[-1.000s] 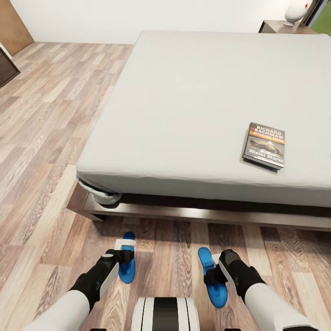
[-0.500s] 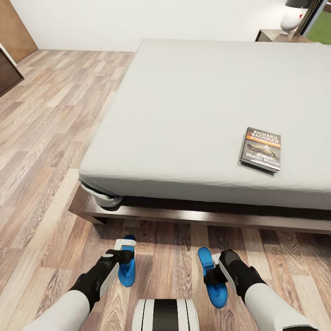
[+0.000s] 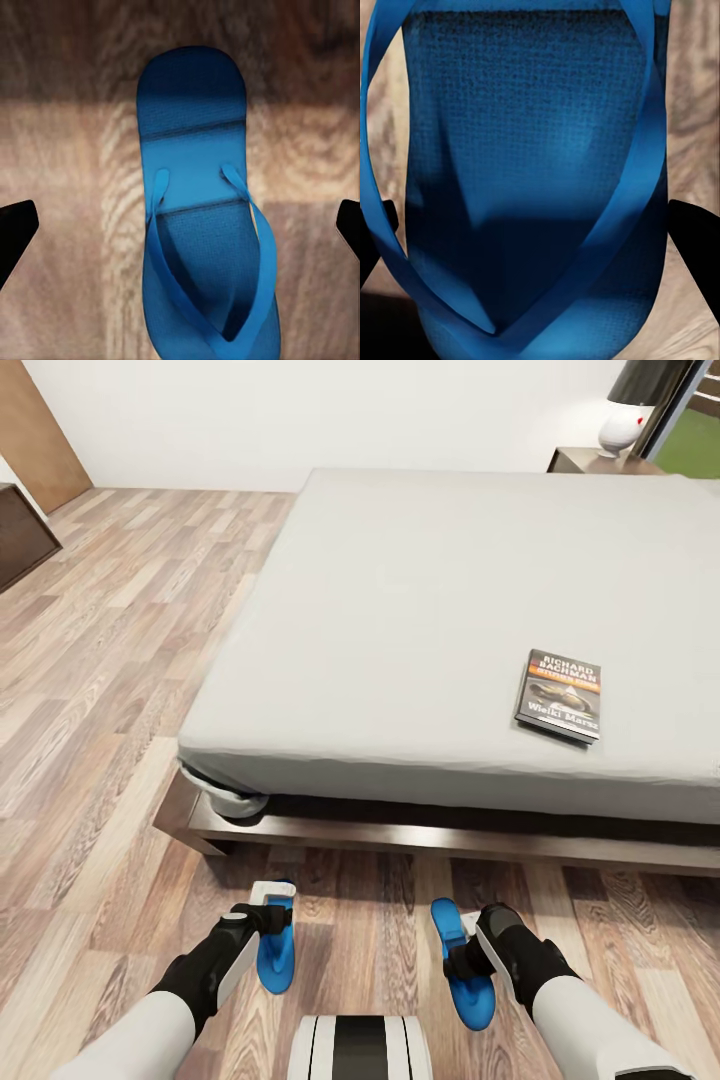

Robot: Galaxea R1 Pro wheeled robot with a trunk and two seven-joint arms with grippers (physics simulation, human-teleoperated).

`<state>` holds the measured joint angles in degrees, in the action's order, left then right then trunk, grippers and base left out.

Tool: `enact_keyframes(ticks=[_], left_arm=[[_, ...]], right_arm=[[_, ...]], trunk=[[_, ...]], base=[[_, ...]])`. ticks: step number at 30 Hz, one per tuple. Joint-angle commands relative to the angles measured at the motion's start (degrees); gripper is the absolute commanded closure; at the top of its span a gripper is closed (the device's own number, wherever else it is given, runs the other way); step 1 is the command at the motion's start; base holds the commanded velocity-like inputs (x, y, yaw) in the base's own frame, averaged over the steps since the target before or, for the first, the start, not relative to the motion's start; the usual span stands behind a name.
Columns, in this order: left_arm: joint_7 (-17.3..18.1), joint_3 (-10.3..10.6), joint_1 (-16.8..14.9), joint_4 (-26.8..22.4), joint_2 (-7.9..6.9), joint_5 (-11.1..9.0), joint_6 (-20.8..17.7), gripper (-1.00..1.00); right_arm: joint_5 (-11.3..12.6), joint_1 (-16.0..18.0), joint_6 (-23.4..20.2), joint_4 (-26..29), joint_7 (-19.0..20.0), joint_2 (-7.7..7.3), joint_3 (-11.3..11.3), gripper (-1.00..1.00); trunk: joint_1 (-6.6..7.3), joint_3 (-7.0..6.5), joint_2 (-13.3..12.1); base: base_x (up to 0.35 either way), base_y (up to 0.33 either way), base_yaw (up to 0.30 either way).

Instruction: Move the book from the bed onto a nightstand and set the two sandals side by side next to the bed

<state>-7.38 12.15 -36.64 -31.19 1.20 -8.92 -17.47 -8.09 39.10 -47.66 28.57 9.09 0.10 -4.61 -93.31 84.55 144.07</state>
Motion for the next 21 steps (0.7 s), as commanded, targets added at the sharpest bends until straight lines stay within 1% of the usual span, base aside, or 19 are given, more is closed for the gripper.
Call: enact_keyframes(ticks=[1, 7, 10, 15, 21], left_arm=[[-0.52, 0.40, -0.01, -0.12, -0.05, -0.60, -0.27, -1.00], [-0.54, 0.41, -0.01, -0.16, -0.05, -0.58, -0.30, -1.00], [-0.53, 0.45, -0.01, -0.14, -0.05, -0.58, -0.34, -1.00], [-0.53, 0.48, 0.02, -0.13, -0.05, -0.58, -0.46, -1.00], [-0.57, 0.48, 0.09, -0.28, -0.05, -0.62, -2.72, -1.00]], right_arm=[[-0.61, 0.01, -0.24, 0.08, 0.45, -0.02, -0.11, 1.00], [-0.61, 0.01, -0.24, 0.08, 0.46, -0.02, -0.08, 1.00], [-0.61, 0.01, -0.24, 0.08, 0.47, -0.02, -0.06, 1.00], [-0.61, 0.01, -0.24, 0.08, 0.46, -0.02, -0.06, 1.00], [-0.61, 0.01, -0.24, 0.08, 0.47, -0.02, -0.05, 1.00]], trunk=[[0.01, 0.04, 0.01], [0.01, 0.04, 0.01], [0.09, -0.63, -0.03], [0.09, -0.63, -0.03], [0.09, -0.63, -0.03]], base=[[0.000, 0.000, 0.000], [0.000, 0.000, 0.000], [0.000, 0.000, 0.000], [0.000, 0.000, 0.000], [0.000, 0.000, 0.000]])
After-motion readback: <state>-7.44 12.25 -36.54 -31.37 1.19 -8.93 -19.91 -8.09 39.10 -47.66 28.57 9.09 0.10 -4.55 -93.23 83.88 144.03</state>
